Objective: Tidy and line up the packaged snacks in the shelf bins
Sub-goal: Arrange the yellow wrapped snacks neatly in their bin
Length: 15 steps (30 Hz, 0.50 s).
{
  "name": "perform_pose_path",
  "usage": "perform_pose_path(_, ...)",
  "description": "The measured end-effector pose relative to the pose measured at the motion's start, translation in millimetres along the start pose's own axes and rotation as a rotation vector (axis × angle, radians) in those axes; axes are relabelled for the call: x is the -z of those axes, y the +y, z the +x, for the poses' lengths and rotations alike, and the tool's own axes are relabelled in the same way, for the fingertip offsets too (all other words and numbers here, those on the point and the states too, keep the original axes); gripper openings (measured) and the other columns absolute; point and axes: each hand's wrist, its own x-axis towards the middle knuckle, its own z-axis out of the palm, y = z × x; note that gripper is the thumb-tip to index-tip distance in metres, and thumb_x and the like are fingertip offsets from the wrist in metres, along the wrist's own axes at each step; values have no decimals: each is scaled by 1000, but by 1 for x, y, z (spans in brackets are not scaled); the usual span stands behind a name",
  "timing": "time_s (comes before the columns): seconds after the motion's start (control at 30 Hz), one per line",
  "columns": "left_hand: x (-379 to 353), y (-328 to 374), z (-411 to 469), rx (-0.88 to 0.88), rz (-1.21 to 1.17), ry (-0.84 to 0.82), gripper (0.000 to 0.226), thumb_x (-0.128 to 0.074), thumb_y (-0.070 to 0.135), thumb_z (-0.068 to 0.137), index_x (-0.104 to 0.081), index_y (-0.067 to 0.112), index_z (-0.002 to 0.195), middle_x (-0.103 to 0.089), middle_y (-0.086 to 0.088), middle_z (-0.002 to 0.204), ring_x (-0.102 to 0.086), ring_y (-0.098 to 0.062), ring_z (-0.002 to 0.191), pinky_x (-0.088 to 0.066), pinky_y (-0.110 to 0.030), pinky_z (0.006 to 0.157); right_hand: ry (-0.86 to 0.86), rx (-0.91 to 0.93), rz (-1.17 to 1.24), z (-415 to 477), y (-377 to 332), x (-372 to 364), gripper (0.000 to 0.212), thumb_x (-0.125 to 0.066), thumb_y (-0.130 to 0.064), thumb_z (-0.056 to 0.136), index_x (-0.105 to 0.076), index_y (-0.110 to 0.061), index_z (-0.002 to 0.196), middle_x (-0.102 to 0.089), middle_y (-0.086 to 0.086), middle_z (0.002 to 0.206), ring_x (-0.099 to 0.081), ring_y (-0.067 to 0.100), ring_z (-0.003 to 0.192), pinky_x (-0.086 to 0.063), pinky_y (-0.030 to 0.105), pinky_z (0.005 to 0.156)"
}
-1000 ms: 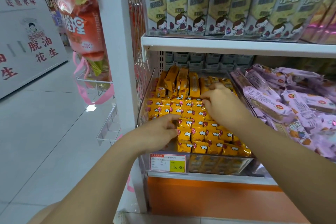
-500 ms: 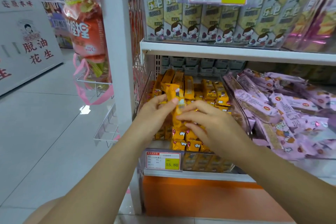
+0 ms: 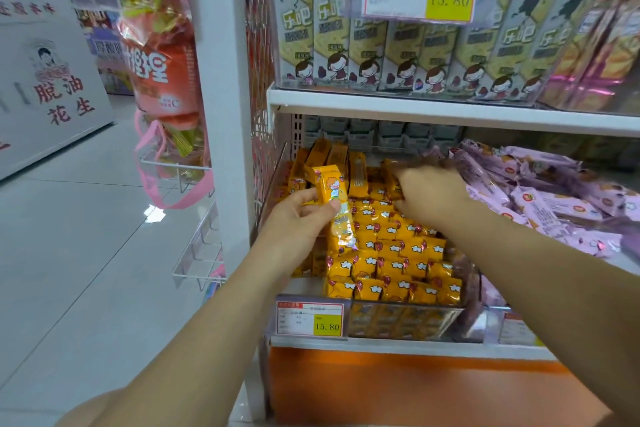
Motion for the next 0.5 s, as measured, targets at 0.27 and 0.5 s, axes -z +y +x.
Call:
perform_pose_path(0.27, 4, 5, -3, -19, -69, -22, 12, -60, 21, 91, -57, 29, 100, -73, -1, 97, -70, -17, 92, -57, -35, 80, 197, -26, 165, -10, 1, 1, 31, -48, -30, 97, -54, -22, 126, -64, 5, 104, -61, 23, 91, -50, 36, 79)
perform_pose_path(0.5, 1, 5, -5, 60, -178, -43, 36, -61, 22, 90, -55, 13, 125, -70, -8, 108, -68, -19, 98, -58, -27, 73, 648, 181, 693, -72, -8, 1, 40, -69, -7, 82, -62, -10, 121, -62, 5, 113, -51, 4, 100, -43, 9, 85)
